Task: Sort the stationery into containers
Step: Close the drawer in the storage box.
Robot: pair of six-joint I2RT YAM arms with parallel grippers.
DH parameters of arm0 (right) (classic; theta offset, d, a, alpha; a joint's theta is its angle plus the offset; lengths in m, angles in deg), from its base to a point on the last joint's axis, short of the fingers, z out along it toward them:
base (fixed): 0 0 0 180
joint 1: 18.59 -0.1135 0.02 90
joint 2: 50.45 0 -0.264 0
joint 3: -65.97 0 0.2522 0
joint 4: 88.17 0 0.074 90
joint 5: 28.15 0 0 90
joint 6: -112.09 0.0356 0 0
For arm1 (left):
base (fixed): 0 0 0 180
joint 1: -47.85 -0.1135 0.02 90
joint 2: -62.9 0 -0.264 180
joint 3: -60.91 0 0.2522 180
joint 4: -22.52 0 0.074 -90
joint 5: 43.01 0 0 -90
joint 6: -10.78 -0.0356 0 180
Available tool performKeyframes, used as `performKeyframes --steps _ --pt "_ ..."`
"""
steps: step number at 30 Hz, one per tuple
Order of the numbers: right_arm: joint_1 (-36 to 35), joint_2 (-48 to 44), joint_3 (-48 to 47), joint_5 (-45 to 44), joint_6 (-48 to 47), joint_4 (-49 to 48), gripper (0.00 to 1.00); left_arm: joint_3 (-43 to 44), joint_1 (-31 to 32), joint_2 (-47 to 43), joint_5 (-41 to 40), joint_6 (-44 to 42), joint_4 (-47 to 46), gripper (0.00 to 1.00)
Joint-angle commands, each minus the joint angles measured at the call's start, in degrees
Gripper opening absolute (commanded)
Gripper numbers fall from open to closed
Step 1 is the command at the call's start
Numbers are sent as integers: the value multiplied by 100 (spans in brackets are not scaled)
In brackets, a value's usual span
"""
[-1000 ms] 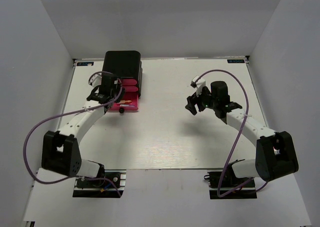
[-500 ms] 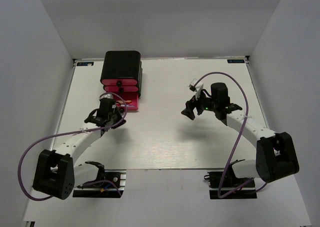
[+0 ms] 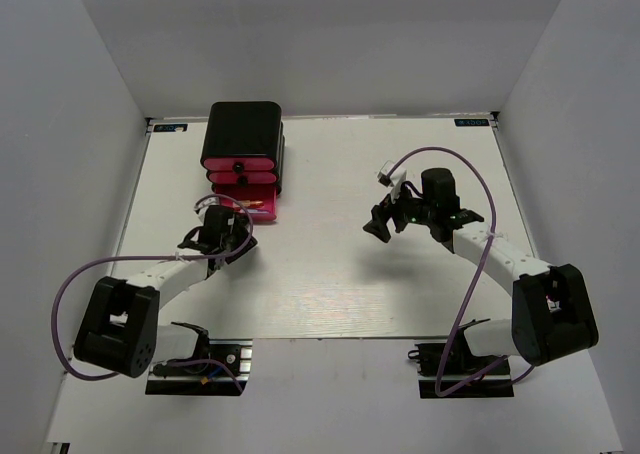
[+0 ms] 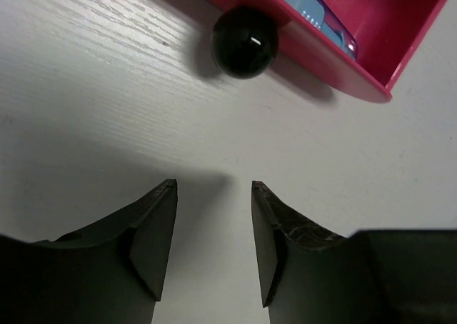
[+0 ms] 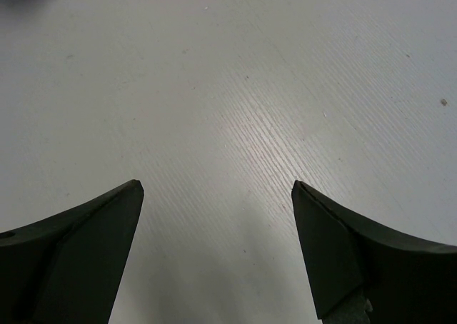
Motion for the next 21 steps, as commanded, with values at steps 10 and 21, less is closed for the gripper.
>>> performKeyframes --steps 10,21 --pt "76 -95 27 55 -174 -181 90 284 -231 673 -661 173 -829 48" --pt "94 -60 9 73 -244 -146 90 679 -452 1333 -494 287 -1208 47"
